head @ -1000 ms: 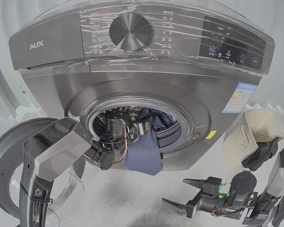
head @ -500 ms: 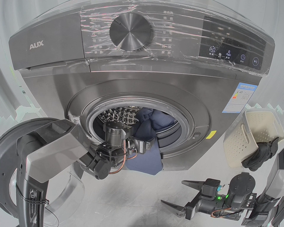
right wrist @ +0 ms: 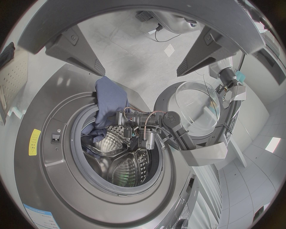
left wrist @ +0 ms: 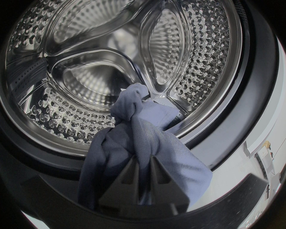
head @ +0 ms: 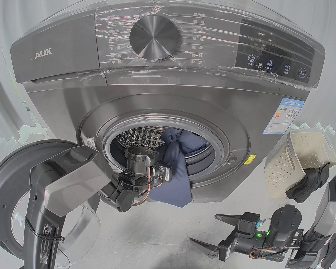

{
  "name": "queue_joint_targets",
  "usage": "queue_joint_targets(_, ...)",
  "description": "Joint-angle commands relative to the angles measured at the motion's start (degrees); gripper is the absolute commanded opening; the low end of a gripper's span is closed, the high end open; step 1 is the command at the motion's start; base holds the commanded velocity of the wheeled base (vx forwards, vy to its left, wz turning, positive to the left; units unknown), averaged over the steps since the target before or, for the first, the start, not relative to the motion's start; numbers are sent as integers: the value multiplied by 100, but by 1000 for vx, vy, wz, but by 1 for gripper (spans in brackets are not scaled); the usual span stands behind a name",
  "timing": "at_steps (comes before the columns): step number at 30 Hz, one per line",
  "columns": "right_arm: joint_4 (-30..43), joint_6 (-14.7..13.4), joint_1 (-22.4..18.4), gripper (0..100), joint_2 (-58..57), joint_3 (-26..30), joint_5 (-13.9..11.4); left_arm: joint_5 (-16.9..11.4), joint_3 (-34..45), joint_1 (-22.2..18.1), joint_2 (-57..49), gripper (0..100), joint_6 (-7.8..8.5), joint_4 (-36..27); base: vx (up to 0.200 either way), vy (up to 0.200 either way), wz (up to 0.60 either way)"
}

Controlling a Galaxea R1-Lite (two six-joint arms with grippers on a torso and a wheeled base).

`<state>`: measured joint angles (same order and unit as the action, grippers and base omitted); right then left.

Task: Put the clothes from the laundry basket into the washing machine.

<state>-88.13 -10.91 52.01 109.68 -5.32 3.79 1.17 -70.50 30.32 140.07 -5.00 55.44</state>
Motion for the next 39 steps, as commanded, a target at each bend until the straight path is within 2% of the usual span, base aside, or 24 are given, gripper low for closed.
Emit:
queue_joint_targets(1, -3, 1, 3, 100, 10, -5, -1, -3, -61, -8, 47, 0, -10, 28, 0, 0, 0)
queue_joint_targets(5, -3, 1, 3, 100, 10, -13, -1, 32, -544, -8, 38, 0, -124, 221, 0, 0, 0)
queue_joint_targets(7, -3, 1, 11, 100, 10, -13, -1, 208, -895, -17, 82, 0, -326, 380, 0, 0, 0)
queue_joint_targets(8, -3, 1, 11, 100, 10, -13, -1, 235, -957, -17, 91, 0, -353, 397, 0, 0, 0)
queue_joint_targets(9, -3, 1, 11, 100, 10, -13, -1, 384, -1291, -26, 161, 0, -529, 476, 0, 0, 0)
queue_joint_targets(10, -3, 1, 11, 100, 10, -5, -1, 437, -1432, -35, 205, 0, -581, 503, 0, 0, 0)
queue_joint_targets(14, -3, -8, 11, 100, 10, -5, -1, 604, -1950, -105, 363, 0, -625, 652, 0, 0, 0)
queue_joint_targets(23, -3, 1, 11, 100, 1, -13, -1, 630, -1854, -105, 346, 0, -616, 740, 0, 0, 0)
queue_joint_targets(24, -3, 1, 20, 100, 10, -13, -1, 630, -1818, -105, 337, 100, -616, 740, 0, 0, 0)
queue_joint_targets(27, -3, 1, 29, 100, 10, -13, 8, 586, -1353, -96, 108, 100, -599, 643, 0, 0, 0)
queue_joint_targets(29, -3, 1, 29, 100, 10, -13, 8, 586, -1353, -96, 108, 100, -599, 643, 0, 0, 0)
queue_joint_targets(30, -3, -8, 29, 100, 10, -13, 8, 516, -693, -52, -164, 100, -581, 371, 0, 0, 0)
queue_joint_targets(33, -3, -8, 29, 100, 10, -13, 8, 498, -465, -44, -191, 100, -564, 257, 0, 0, 0)
queue_joint_targets(34, -3, -25, 38, 100, 18, -5, -1, 481, -166, -17, -182, 100, -476, 177, 0, 0, 0)
queue_joint_targets(36, -3, -25, 38, 100, 18, 4, 8, 472, -69, -8, -155, 100, -405, 133, 0, 0, 0)
queue_joint_targets(39, -3, -25, 38, 100, 18, 4, 8, 454, -25, 0, -129, 100, -370, 72, 0, 0, 0)
